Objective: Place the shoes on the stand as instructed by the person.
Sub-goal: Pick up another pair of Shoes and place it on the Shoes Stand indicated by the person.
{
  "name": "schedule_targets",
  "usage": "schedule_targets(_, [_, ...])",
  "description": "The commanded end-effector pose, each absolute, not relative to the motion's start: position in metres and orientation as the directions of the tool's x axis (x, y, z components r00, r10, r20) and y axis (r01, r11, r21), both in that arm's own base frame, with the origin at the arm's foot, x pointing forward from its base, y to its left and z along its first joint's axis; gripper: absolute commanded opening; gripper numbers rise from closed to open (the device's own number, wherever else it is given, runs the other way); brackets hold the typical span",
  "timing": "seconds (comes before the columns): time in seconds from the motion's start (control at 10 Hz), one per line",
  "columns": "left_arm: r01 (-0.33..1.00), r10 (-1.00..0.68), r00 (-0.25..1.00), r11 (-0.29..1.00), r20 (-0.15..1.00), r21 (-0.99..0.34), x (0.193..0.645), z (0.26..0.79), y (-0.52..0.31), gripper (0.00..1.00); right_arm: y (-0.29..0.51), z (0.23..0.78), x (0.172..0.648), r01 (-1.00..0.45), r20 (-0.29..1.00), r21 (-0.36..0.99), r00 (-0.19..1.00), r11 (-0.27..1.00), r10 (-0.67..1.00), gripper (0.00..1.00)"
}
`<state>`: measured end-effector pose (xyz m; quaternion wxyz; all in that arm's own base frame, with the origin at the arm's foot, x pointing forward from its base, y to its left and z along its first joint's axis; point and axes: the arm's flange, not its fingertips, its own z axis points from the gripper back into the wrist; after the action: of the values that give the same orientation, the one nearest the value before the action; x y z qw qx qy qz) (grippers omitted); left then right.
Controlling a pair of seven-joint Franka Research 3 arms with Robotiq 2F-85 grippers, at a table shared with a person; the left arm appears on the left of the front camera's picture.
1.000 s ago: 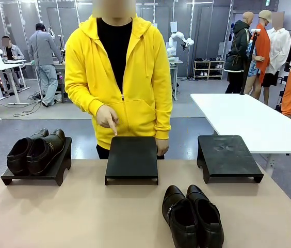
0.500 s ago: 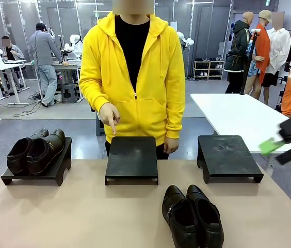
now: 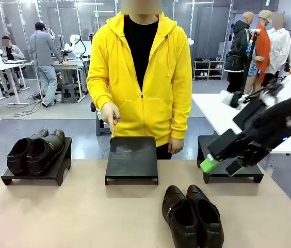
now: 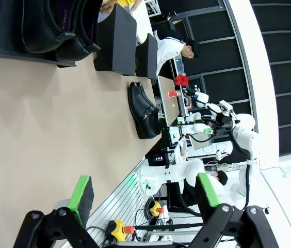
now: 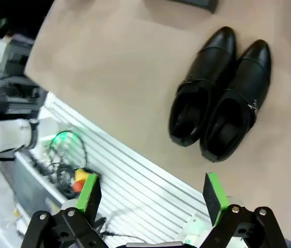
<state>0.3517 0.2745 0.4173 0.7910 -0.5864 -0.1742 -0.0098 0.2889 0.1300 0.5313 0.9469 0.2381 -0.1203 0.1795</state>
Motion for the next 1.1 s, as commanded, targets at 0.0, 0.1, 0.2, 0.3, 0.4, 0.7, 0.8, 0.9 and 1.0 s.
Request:
schedule_targets(0.0, [0.226,0.191,0.936,0.313,0.294,-0.922,0.350,0.418,0.274,1.00,0.147,0.507,0.302,-0.305,0.251,0.333,0.941,0.892,0.228,1.00])
schedule_targets(0.1, [0.226,0.191,0.936,0.313,0.294,-0.922,0.350,0.418,0.274,1.00,0.153,0.490,0.307,-0.284,0.246,0.260,0.944,0.923,0.221,1.00])
schedule_targets(0.2, [0.226,0.191,0.936,0.313,0.294,-0.922,0.350,0.418,0.274,1.00,0.158,0.476,0.310,-0.267,0.244,0.206,0.946,0.941,0.215,1.00])
schedule_targets(0.3, [0.226,0.191,0.936,0.313,0.294,-0.922,0.350,0.418,0.274,1.00,0.163,0.462,0.311,-0.251,0.231,0.184,0.951,0.950,0.207,1.00])
schedule_targets(0.4, [0.226,0.191,0.936,0.313,0.294,-0.922,0.350,0.418,0.274,1.00,0.169,0.447,0.312,-0.233,0.230,0.136,0.953,0.963,0.198,1.00])
schedule_targets(0.7, [0.226,0.191,0.936,0.313,0.294,-0.922,0.350,0.418,0.274,1.00,0.185,0.405,0.316,-0.220,0.195,0.101,0.961,0.970,0.197,1.00])
schedule_targets(0.8, [0.226,0.191,0.936,0.313,0.294,-0.922,0.350,0.418,0.274,1.00,0.187,0.391,0.320,-0.212,0.184,0.091,0.964,0.973,0.193,1.00])
schedule_targets(0.9, [0.226,0.191,0.936,0.313,0.294,-0.922,0.350,0.418,0.274,1.00,0.188,0.381,0.322,-0.203,0.177,0.095,0.967,0.974,0.184,1.00])
schedule_targets(1.0, [0.226,0.191,0.936,0.313,0.294,-0.922,0.350,0.418,0.274,1.00,0.188,0.371,0.325,-0.192,0.173,0.102,0.970,0.976,0.173,1.00])
